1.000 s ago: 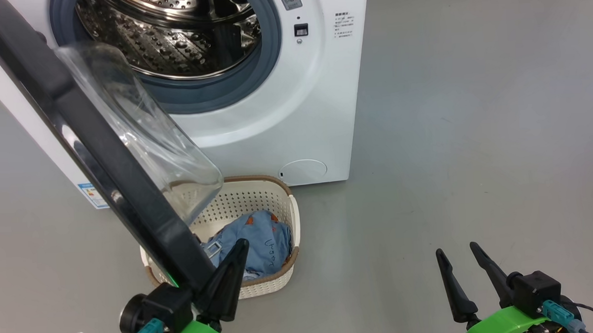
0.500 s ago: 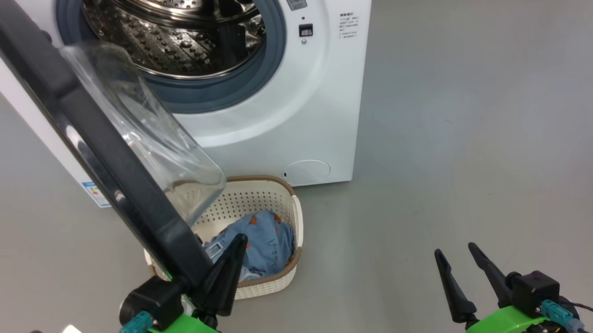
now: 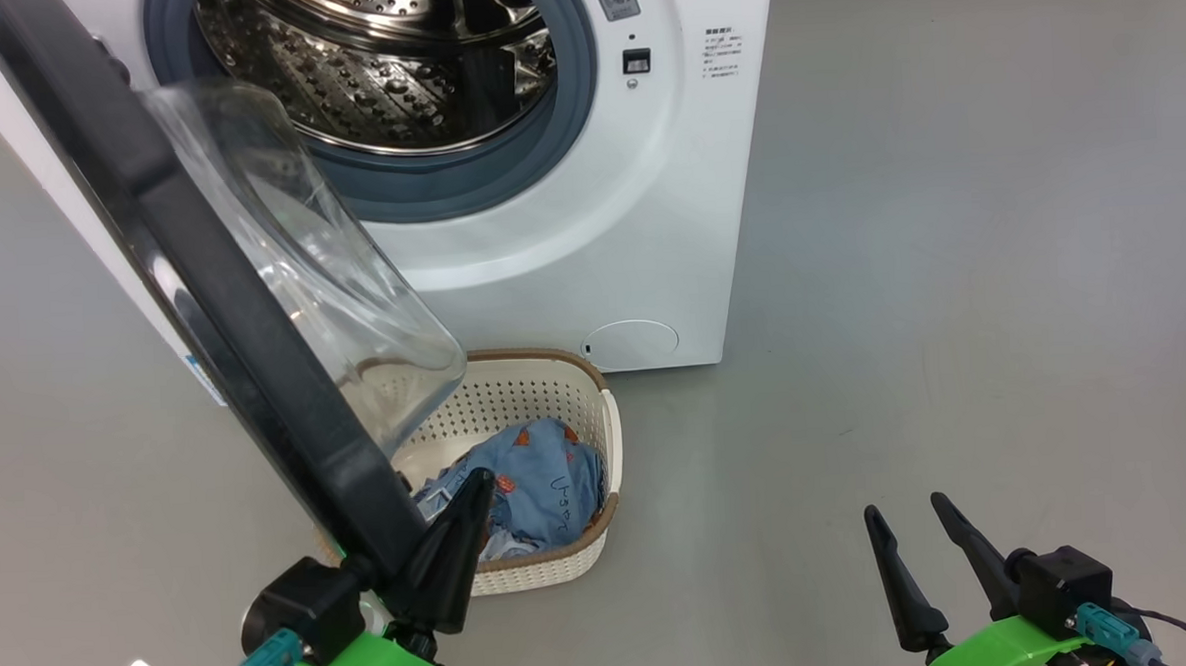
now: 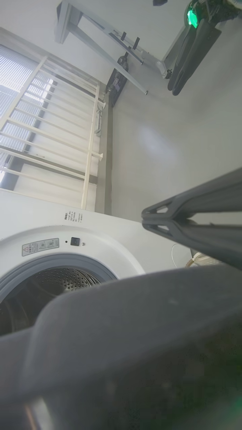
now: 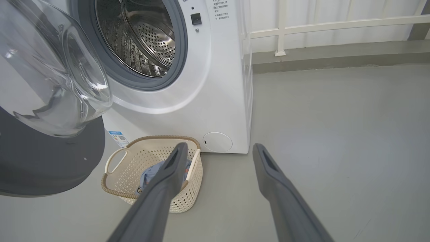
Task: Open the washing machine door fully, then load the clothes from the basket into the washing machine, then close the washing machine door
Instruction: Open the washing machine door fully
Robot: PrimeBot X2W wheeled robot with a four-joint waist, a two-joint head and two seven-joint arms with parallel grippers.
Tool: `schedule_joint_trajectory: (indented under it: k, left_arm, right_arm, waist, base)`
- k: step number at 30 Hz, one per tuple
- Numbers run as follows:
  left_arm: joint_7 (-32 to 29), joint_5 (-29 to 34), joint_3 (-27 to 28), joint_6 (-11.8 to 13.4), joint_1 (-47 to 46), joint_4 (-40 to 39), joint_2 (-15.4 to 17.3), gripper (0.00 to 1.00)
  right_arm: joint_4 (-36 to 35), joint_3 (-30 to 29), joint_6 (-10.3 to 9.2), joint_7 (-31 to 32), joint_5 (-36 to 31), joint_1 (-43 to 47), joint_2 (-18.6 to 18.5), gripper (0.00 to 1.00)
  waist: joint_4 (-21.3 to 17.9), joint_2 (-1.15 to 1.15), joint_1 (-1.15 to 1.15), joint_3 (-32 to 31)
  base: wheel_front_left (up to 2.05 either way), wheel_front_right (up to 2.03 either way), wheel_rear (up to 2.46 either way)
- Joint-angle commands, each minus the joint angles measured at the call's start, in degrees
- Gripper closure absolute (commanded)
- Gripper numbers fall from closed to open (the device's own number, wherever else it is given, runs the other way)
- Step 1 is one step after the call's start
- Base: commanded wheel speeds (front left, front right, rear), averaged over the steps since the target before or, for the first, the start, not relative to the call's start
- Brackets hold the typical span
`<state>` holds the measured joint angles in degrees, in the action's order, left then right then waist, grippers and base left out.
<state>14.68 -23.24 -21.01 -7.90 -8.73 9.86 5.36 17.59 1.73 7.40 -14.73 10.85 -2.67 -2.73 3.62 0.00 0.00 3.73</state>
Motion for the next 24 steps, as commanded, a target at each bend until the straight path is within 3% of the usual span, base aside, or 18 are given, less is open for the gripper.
schedule_joint_trajectory:
  k: [1, 24]
  left_arm:
    - [0.32, 0.29, 3.9, 0.42, -0.87, -0.03, 1.63, 1.0]
    - [0.32, 4.45, 7.86, 0.42, 4.79, 0.82, 1.58, 1.0]
  right_arm:
    - [-0.96, 1.75, 0.09, -0.27, 0.39, -1.64, -0.15, 0.0]
    - [-0.13, 2.47, 0.09, -0.27, 0.92, -1.02, -0.15, 0.0]
  waist:
    - [0.14, 0.0, 0.0, 0.05]
    - [3.03, 0.0, 0.0, -1.5]
  base:
    - [0.0, 0.0, 0.0]
    - [0.0, 0.0, 0.0]
